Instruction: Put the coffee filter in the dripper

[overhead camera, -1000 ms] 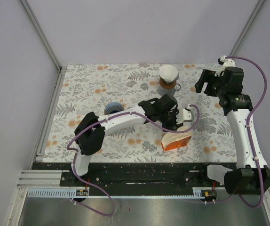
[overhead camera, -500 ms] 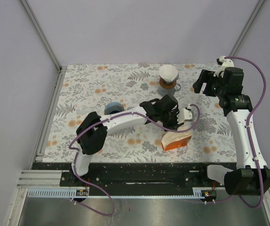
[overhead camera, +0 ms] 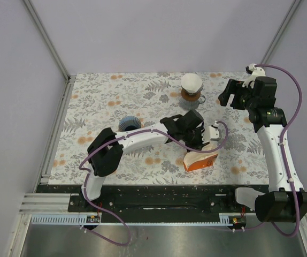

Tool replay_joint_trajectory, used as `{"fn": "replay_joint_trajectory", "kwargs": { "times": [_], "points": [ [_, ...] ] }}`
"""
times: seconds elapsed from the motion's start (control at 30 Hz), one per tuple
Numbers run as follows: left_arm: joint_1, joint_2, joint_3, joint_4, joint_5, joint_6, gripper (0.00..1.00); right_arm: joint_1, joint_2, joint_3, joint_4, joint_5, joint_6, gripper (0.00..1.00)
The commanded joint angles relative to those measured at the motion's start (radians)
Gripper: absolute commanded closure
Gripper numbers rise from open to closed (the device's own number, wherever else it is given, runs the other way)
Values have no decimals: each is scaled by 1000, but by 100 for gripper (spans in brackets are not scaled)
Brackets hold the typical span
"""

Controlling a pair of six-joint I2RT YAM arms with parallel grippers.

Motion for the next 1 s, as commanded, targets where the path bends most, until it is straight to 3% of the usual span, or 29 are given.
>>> {"fn": "replay_joint_trajectory", "kwargs": {
  "times": [0.0, 0.07, 0.23, 0.97],
  "points": [
    [-8, 2, 0, 53, -56, -2, 83, -3, -11, 1, 36, -27, -14, 12],
    [-10, 2, 2, 53, -67, -2, 85, -5, -12, 1, 34, -32, -13, 12],
    [-11, 1, 11, 52, -90, -24, 100, -3, -11, -2, 34, -38, -14, 12],
    [-2, -94, 167, -192, -103, -160, 100, -3, -17, 0, 33, -56, -13, 11]
  ]
}}
